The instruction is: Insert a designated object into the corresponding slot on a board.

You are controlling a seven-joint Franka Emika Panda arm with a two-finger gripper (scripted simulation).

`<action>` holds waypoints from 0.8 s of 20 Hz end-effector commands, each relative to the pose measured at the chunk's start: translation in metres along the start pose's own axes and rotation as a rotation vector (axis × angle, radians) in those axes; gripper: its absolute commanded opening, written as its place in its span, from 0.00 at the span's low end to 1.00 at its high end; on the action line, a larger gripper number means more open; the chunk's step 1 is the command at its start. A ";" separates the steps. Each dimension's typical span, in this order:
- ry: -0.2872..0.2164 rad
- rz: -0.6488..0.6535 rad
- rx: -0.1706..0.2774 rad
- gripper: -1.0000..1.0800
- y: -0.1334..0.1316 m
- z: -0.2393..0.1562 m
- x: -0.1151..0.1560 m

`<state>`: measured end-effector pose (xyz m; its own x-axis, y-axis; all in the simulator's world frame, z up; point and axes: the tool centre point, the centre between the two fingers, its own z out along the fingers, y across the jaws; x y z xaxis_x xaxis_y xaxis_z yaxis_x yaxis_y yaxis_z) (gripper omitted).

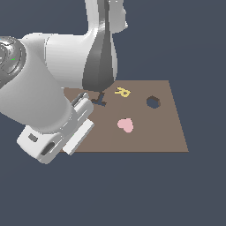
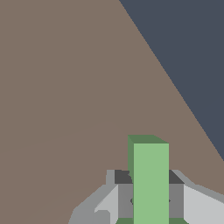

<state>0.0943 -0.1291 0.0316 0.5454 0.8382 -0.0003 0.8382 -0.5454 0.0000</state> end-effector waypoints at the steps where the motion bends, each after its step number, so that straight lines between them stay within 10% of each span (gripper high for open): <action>1: 0.000 -0.099 -0.001 0.00 -0.007 -0.001 0.008; 16: 0.000 -0.813 -0.002 0.00 -0.077 -0.004 0.037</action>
<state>0.0564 -0.0609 0.0352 -0.1609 0.9870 -0.0002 0.9870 0.1609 0.0010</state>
